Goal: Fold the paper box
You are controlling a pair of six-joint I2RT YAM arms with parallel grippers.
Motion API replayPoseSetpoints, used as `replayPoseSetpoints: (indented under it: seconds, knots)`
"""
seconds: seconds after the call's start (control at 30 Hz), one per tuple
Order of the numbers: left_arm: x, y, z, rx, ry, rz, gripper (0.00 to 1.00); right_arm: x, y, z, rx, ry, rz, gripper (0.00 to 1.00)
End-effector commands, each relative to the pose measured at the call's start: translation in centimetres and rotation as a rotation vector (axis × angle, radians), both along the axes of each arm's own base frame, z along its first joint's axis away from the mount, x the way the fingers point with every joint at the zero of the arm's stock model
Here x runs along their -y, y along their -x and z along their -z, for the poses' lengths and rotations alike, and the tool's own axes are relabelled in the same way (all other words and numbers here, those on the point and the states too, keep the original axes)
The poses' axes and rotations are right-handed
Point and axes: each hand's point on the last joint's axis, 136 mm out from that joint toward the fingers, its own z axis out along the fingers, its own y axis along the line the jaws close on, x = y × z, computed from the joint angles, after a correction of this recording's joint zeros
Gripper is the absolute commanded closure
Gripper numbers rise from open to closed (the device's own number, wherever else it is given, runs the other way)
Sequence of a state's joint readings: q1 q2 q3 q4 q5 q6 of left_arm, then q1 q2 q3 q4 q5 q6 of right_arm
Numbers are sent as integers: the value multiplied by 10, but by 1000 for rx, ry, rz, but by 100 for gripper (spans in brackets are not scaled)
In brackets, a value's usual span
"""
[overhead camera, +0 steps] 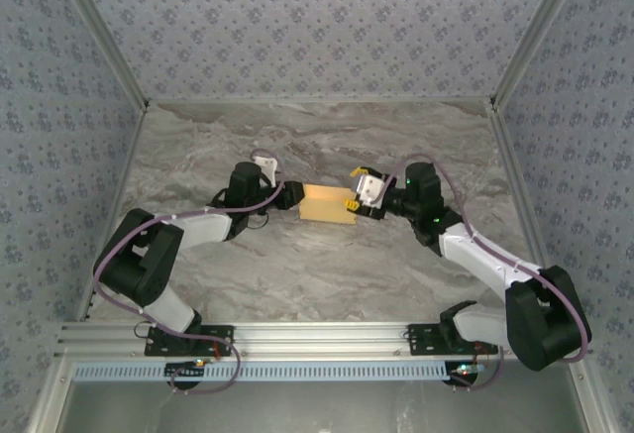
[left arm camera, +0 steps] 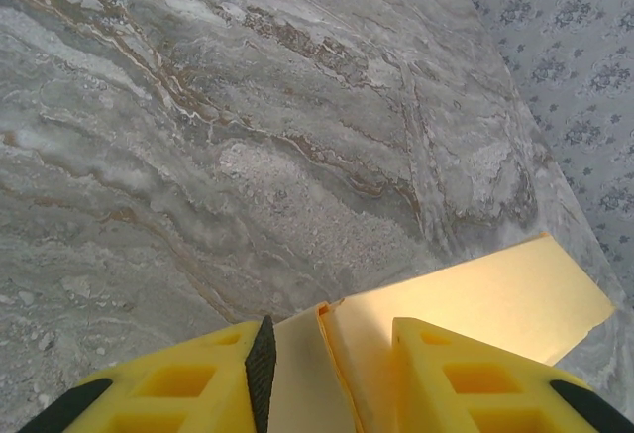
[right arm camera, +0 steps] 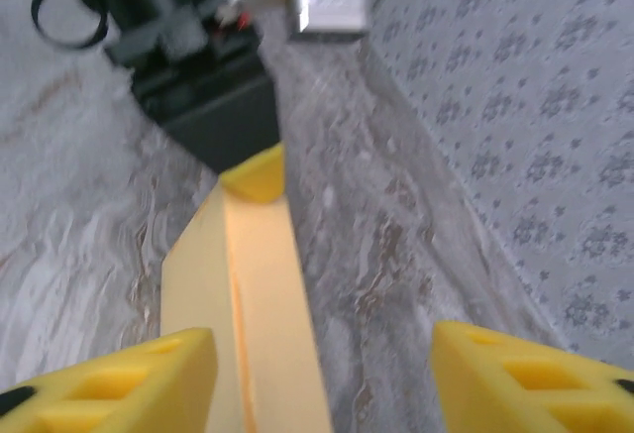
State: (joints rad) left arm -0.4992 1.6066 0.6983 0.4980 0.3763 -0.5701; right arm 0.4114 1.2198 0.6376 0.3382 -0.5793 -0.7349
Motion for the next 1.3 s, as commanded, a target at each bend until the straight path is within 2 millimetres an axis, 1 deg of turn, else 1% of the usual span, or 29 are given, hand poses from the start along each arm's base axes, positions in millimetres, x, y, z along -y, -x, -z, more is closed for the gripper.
replayPoseSetpoints:
  seconds: [0.0,0.03,0.1,0.13,0.2,0.23,0.27,0.3,0.33,0.37,0.43,0.5,0.57,0.6,0.73,0.77,0.8,0.83,0.9,0.97,1.03,1.07,1.1,1.17,1.23,1.27]
  knots:
    - [-29,36,85,-245,-210,-22,65,-1,-2,1,-161,-71,-6,54]
    - [-29,36,84,-241,-210,-19,65,3,-15,5,-183,-74,54,61]
    - [-29,38,83,-235,-211,-13,65,3,-30,9,-222,-89,103,68]
    - [-30,38,83,-234,-216,-13,65,1,-35,10,-248,-102,116,72]
    - [-30,40,82,-227,-222,-7,65,-5,-37,17,-278,-84,97,78]
    - [-32,40,82,-227,-229,-11,65,-9,-35,28,-291,-43,82,81]
    - [-33,41,82,-226,-234,-10,65,-10,-33,44,-305,11,69,84]
    - [-33,41,83,-225,-239,-9,65,-9,-29,61,-318,62,56,87]
    - [-35,42,85,-229,-245,-9,65,-6,-22,79,-328,124,31,88]
    - [-35,42,85,-228,-249,-9,65,0,-20,98,-350,177,43,89]
    - [-35,43,88,-232,-256,-3,65,13,-21,116,-361,258,91,97]
    - [-35,43,90,-236,-262,0,65,22,-22,118,-398,280,108,100]
    - [-34,43,92,-239,-267,11,64,23,-20,109,-384,300,86,100]
    - [-34,43,92,-239,-271,15,65,23,-19,102,-362,308,75,100]
    - [-33,42,92,-241,-277,21,64,8,-15,58,-248,254,-6,99]
    - [-33,42,92,-238,-278,21,64,5,-15,51,-228,252,-27,98]
    - [-33,41,92,-236,-279,20,64,3,-15,50,-222,262,-39,98]
    - [-33,41,92,-236,-280,20,64,3,-17,53,-220,280,-44,97]
    - [-33,41,92,-236,-281,22,64,6,-22,68,-224,345,-42,97]
    - [-34,42,93,-238,-283,23,64,16,-23,97,-234,452,-26,97]
    - [-34,42,93,-239,-286,25,64,24,-20,120,-259,535,-12,97]
    - [-35,43,94,-239,-291,27,64,26,-18,128,-271,562,-7,96]
    - [-34,43,93,-237,-292,31,63,27,-16,132,-280,572,-6,96]
    - [-34,44,93,-235,-297,41,63,22,-15,129,-278,573,-12,95]
    - [-33,44,92,-235,-301,48,63,11,-14,113,-247,568,-31,95]
    - [-33,44,92,-237,-302,51,63,3,-14,102,-221,558,-46,91]
